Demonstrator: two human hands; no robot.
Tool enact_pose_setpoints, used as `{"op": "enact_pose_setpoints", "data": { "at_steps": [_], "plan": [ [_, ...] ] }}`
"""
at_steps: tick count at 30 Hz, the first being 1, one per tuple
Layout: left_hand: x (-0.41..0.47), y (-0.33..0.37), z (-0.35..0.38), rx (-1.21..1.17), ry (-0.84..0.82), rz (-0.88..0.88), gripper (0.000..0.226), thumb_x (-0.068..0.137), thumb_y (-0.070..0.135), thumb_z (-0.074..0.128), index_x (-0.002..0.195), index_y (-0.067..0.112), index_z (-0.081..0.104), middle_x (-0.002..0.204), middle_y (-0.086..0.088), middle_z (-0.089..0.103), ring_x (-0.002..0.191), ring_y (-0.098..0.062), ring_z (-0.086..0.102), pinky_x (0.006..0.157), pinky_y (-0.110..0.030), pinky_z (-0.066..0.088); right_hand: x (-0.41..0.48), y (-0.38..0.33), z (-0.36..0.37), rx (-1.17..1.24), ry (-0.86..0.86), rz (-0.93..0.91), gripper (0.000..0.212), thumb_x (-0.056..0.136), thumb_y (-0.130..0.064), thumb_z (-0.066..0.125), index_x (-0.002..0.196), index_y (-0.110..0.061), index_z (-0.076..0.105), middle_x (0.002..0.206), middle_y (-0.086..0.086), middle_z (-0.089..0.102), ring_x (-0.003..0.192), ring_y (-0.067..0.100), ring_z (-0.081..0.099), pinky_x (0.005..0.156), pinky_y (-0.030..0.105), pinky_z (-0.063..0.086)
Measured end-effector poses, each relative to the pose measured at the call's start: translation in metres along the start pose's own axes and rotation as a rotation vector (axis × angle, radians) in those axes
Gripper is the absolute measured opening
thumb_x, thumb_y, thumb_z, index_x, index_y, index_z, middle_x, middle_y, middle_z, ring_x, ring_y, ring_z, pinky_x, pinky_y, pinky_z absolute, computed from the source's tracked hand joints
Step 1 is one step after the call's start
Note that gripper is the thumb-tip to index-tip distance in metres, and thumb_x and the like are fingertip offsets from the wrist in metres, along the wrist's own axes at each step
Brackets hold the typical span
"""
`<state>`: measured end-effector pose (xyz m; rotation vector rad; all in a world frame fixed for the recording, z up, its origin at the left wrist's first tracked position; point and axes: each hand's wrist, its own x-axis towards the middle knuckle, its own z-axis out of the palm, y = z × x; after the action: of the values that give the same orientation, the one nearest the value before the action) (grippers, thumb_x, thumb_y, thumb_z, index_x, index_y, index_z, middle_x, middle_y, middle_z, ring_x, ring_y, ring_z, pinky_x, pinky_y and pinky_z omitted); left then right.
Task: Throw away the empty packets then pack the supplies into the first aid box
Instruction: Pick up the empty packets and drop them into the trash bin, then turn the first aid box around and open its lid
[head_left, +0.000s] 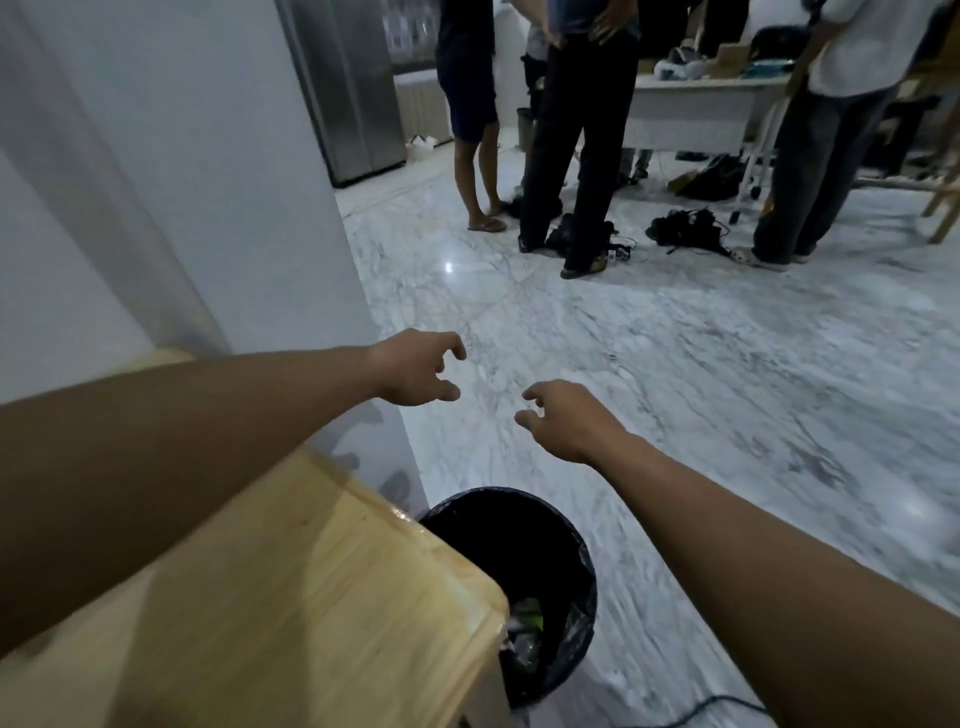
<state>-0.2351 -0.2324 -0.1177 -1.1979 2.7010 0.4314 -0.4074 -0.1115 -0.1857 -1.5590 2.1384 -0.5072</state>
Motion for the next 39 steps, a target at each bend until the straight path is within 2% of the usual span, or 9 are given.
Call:
{"op": "enact_pose_setpoints", "data": {
  "at_steps": [6,12,16,21,28,34,39],
  "plan": [
    [-0.089,0.004,-0.054,0.068,0.187,-0.081,0.062,0.089,0.044,0.061,0.143,0.021,0.040,0.142,-0.007,0.048,0.119,-0.024,0.052,0.089,-0.028,0.040,-0.043,-0.079,-0.063,-0.186,0.134,-0.186,0.053,0.102,-0.039,0.045,0.144,-0.006,0.047,0.149,0.011,0.046,0.135,0.027,0.045,0.104,0.035,0.039],
    [-0.214,-0.010,-0.104,0.139,0.336,-0.257,0.070,0.091,0.048,0.056,0.149,0.015,0.032,0.154,-0.006,0.035,0.139,-0.025,0.035,0.109,-0.034,0.032,-0.099,-0.163,-0.100,-0.255,0.232,-0.373,0.055,0.101,-0.044,0.044,0.139,-0.005,0.051,0.145,0.012,0.050,0.134,0.028,0.046,0.103,0.038,0.039],
    [-0.302,-0.025,-0.129,0.185,0.434,-0.369,0.071,0.092,0.048,0.054,0.149,0.013,0.031,0.156,-0.007,0.031,0.142,-0.025,0.030,0.112,-0.035,0.027,-0.138,-0.222,-0.106,-0.263,0.253,-0.503,0.059,0.101,-0.047,0.043,0.143,-0.006,0.046,0.147,0.012,0.047,0.136,0.028,0.043,0.105,0.039,0.037],
    [-0.398,-0.037,-0.141,0.196,0.547,-0.499,0.069,0.092,0.047,0.055,0.148,0.012,0.034,0.153,-0.008,0.036,0.140,-0.026,0.033,0.111,-0.035,0.029,-0.171,-0.285,-0.092,-0.258,0.238,-0.675,0.068,0.100,-0.050,0.043,0.151,-0.006,0.035,0.155,0.014,0.038,0.144,0.027,0.034,0.115,0.037,0.027],
    [-0.514,-0.059,-0.121,0.174,0.601,-0.706,0.067,0.093,0.044,0.055,0.148,0.012,0.034,0.154,-0.004,0.035,0.142,-0.022,0.031,0.112,-0.031,0.026,-0.214,-0.369,-0.053,-0.208,0.195,-0.874,0.068,0.099,-0.048,0.046,0.151,-0.006,0.036,0.155,0.015,0.039,0.143,0.027,0.036,0.114,0.035,0.027],
    [-0.573,-0.093,-0.087,0.163,0.618,-0.854,0.066,0.091,0.045,0.057,0.147,0.017,0.037,0.152,-0.005,0.038,0.141,-0.023,0.034,0.114,-0.036,0.030,-0.244,-0.426,-0.007,-0.222,0.105,-1.012,0.068,0.100,-0.050,0.042,0.153,-0.008,0.032,0.157,0.013,0.035,0.144,0.026,0.033,0.115,0.034,0.026],
    [-0.601,-0.121,-0.054,0.149,0.597,-0.908,0.062,0.087,0.042,0.060,0.143,0.022,0.043,0.142,-0.006,0.047,0.129,-0.023,0.046,0.105,-0.037,0.040,-0.260,-0.461,0.038,-0.231,0.012,-1.078,0.068,0.100,-0.049,0.042,0.153,-0.008,0.031,0.157,0.013,0.036,0.144,0.026,0.033,0.115,0.035,0.027]
  ]
}}
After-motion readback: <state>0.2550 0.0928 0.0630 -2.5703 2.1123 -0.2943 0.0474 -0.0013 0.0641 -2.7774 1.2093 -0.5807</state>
